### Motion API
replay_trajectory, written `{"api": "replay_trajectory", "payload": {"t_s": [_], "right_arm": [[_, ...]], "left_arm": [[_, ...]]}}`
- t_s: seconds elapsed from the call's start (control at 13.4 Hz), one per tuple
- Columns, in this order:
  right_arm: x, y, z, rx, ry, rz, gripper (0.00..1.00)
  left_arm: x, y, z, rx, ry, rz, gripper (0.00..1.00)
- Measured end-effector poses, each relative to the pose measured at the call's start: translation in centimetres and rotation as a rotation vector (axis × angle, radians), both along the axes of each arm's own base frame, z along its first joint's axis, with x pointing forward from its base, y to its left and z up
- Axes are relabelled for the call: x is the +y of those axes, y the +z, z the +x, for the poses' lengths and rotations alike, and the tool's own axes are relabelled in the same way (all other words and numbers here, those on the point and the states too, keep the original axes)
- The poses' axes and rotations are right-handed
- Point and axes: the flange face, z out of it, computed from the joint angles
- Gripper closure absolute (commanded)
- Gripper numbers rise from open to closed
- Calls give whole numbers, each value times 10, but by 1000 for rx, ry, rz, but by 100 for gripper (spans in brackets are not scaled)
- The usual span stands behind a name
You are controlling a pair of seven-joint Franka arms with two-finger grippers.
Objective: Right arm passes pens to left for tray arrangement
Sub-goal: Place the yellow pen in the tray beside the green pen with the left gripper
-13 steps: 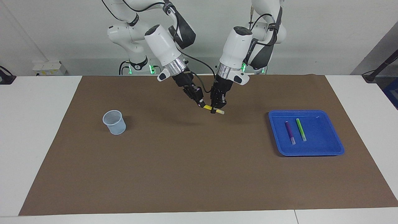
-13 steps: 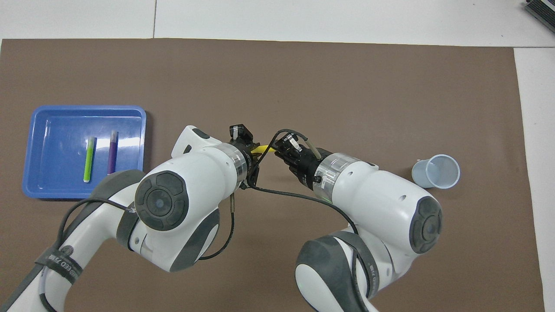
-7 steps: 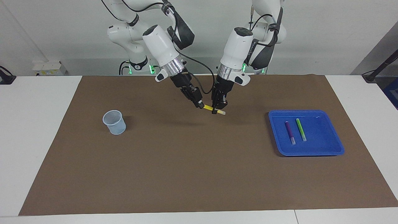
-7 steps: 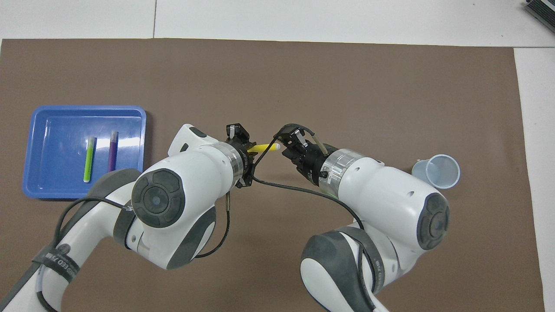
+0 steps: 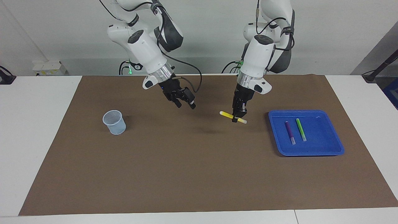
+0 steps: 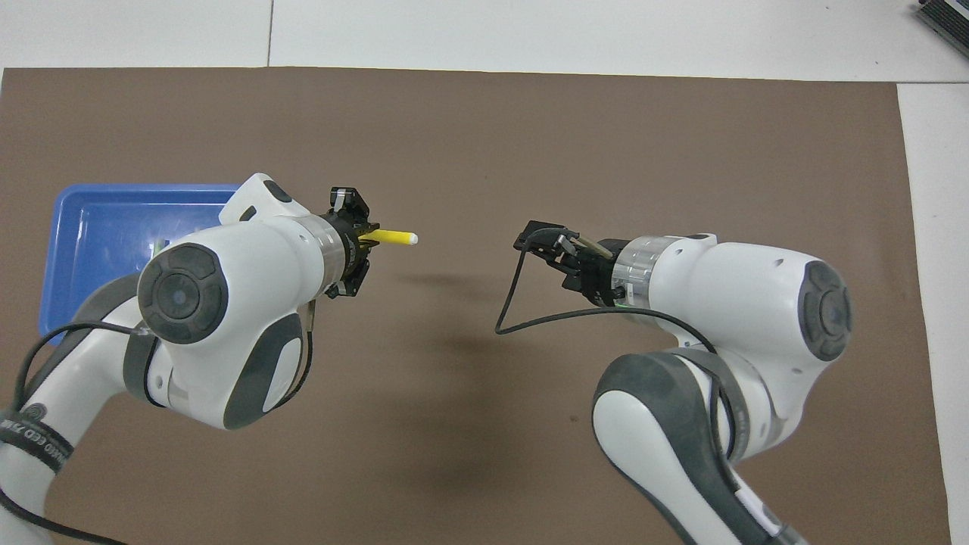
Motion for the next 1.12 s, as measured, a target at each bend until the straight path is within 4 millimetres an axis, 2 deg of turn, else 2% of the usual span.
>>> {"api": "replay_trajectory", "payload": {"t_s": [0.15, 0.45, 0.6, 0.75, 0.89, 0.97, 1.12], "right_arm": [[-23, -4, 3, -6, 132, -87, 0], [-43, -10, -4, 32, 295, -275, 0], [-64, -11, -5, 59, 368, -366, 0], [-90, -5, -1, 48, 443, -427, 0], [-115, 3, 4, 43, 508, -448, 0], [-124, 14, 6, 60, 530, -458, 0], [-141, 52, 11, 84, 553, -517, 0]], "left_arm": [[30, -8, 9, 2, -116, 73, 100], [106, -23, 22, 60, -423, 223, 100], [152, -25, 23, 101, -602, 262, 100], [208, -25, 22, 131, -769, 284, 100], [262, -27, 19, 135, -913, 297, 100], [287, -28, 16, 127, -986, 305, 100], [321, -33, 11, 113, -1103, 316, 100]]}}
